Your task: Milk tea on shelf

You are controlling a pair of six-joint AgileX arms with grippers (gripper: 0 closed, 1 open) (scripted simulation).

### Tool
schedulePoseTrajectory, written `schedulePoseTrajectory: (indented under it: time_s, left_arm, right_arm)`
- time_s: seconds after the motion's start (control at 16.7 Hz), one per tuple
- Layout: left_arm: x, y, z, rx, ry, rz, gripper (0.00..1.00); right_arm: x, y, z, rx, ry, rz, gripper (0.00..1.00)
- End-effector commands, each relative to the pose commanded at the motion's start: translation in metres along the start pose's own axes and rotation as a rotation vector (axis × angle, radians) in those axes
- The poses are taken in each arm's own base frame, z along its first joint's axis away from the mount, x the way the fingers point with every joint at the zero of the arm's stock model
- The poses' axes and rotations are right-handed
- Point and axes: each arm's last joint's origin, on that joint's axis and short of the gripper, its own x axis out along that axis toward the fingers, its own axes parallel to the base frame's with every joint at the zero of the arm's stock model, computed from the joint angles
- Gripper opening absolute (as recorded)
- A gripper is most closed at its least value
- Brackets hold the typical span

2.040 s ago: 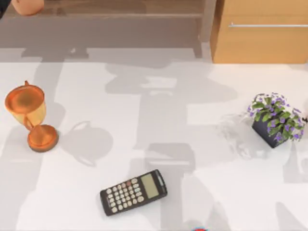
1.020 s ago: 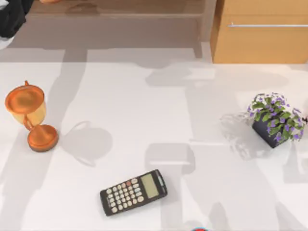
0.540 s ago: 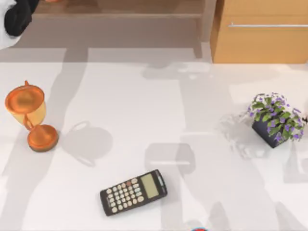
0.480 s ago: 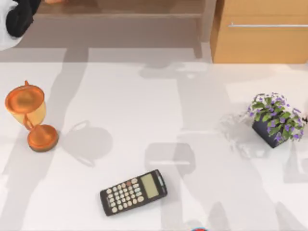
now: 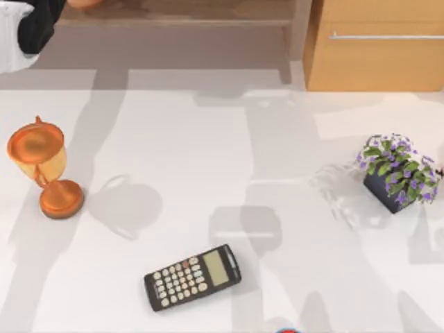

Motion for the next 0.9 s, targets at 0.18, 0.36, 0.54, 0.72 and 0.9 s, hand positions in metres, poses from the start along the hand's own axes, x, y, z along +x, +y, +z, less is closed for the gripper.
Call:
schedulePoseTrajectory:
  time_s: [0.18,0.36,0.54,0.72,0.9]
  left_arm:
    - [0.0,0.0,0.0,0.0,0.0,0.0,0.15]
    - [0.0,0.0,0.0,0.0,0.0,0.0,0.38]
    - [0.0,0.0,0.0,0.0,0.0,0.0,0.6]
    - [0.0,0.0,0.0,0.0,0.0,0.0,0.83]
    - [0.0,0.0,0.0,0.0,0.0,0.0,1.0]
  right_arm:
    - [0.0,0.0,0.0,0.0,0.0,0.0,1.0]
    - [0.0,0.0,0.0,0.0,0.0,0.0,1.0]
    - [0.0,0.0,0.0,0.0,0.0,0.0,1.0]
    - [0.0,0.0,0.0,0.0,0.0,0.0,1.0]
    - [0.0,0.0,0.0,0.0,0.0,0.0,1.0]
